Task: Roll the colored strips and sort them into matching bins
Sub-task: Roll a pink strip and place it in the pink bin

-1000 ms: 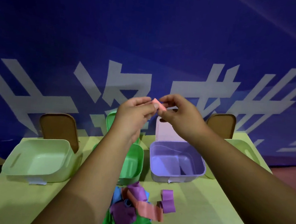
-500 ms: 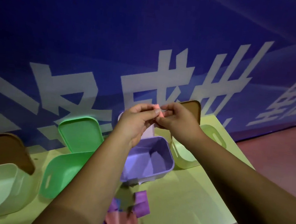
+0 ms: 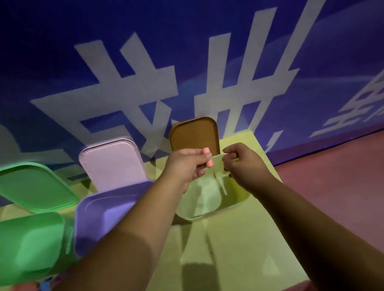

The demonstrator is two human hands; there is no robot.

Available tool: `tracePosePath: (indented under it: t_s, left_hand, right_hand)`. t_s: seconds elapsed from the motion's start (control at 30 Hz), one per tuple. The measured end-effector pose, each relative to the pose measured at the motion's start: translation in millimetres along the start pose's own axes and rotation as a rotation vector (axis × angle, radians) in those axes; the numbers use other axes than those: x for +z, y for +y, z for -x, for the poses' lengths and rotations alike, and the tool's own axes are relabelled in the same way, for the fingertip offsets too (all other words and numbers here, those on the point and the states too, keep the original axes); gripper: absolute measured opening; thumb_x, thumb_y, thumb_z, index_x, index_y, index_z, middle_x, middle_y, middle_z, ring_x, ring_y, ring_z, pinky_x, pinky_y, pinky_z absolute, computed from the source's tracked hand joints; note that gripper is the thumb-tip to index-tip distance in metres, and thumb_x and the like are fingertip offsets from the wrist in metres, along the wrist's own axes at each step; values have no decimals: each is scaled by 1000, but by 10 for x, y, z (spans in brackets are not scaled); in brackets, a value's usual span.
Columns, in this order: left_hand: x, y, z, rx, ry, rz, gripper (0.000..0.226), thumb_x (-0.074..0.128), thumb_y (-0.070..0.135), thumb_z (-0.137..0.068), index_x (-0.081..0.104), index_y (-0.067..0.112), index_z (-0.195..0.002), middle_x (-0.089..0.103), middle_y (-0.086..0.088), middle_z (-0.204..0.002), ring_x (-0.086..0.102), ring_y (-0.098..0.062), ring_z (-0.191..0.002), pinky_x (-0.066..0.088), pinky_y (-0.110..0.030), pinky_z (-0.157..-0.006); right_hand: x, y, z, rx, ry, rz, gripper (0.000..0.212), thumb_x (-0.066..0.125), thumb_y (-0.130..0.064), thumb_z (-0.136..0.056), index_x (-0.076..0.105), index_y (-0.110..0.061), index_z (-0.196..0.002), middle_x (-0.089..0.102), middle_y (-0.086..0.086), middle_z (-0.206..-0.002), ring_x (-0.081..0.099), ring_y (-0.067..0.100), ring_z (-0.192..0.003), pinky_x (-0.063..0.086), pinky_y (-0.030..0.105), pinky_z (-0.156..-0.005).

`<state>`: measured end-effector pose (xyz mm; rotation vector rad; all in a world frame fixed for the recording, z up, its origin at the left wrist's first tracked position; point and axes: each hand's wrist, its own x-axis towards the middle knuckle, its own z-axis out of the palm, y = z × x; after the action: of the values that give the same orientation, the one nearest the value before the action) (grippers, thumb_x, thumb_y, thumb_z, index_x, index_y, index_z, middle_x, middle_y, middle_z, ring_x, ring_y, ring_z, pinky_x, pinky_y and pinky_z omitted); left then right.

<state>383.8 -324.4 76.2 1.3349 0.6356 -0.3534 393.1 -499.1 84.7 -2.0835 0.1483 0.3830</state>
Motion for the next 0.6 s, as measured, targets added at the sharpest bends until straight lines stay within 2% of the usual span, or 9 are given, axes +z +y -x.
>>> tracePosePath:
  t_s: [0.07,0.17,0.23,0.27,0.33,0.37,0.5,0.53,0.6]
  left_hand:
    - [171,-182,-186,-55,43,-35,6,76,6,-100,75,5,-106,73,-10,-73,58,-11,-53,45,-22,-57]
    - [341,-488,-451,-105,88,-96,15,76,4,-99,72,0,-113,71,-8,-68,54,-9,-46,42,-21,-50]
    - [426,-674,-600,-119,117,-121,22,79,2,-96,73,-3,-116,73,-7,-69,61,-11,-51,51,-25,-56]
    - [467,-748,-668,-128,132,-115,23,81,1,-94,74,-3,-116,75,-7,-71,66,-14,-58,58,-30,-65]
    - [557,-879,-804,-142,176,-112,17,85,0,-90,76,0,-105,77,-8,-76,73,-22,-73,64,-40,-86]
    - [600,-933,-872,-150,201,-115,14,86,1,-88,75,5,-95,77,-9,-78,73,-24,-78,63,-44,-90]
    - [703,-1163,-1152,-177,306,-188,30,87,9,-86,77,14,-58,78,-10,-70,76,-31,-79,66,-45,-92]
    - [731,-1197,-1192,-186,322,-224,30,85,13,-86,79,18,-57,78,-8,-69,78,-33,-80,66,-42,-89]
    - [794,-1228,-1253,-184,364,-270,16,83,18,-86,82,13,-70,78,-5,-66,77,-32,-77,65,-38,-84]
  right_hand:
    - [-93,230,-168,35,86,52,23,58,-16,-97,67,-19,-118,71,3,-99,66,25,-79,49,31,-66]
    - [-126,548,-375,15,71,171,30,66,-12,-96,68,-11,-126,68,8,-114,65,26,-90,46,29,-75]
    - [-123,684,-474,30,44,231,35,68,-14,-97,68,-10,-131,67,9,-121,65,26,-99,46,28,-84]
    - [-117,742,-521,39,29,254,36,68,-15,-98,68,-10,-133,68,10,-123,65,26,-106,45,28,-88]
    - [-113,832,-588,62,6,271,37,64,-15,-98,69,-11,-135,70,11,-126,65,28,-115,45,29,-92]
    - [-117,863,-609,73,5,262,36,63,-15,-99,70,-12,-134,71,11,-127,65,29,-117,46,30,-94]
    - [-120,939,-646,61,-22,230,28,60,-18,-101,75,-11,-124,76,8,-121,67,29,-114,48,31,-91]
    - [-120,955,-656,60,-33,230,27,60,-20,-101,75,-11,-121,76,8,-119,67,28,-112,48,31,-88]
    - [-123,987,-676,69,-43,221,27,59,-24,-102,74,-12,-121,75,7,-117,67,27,-108,45,30,-84]
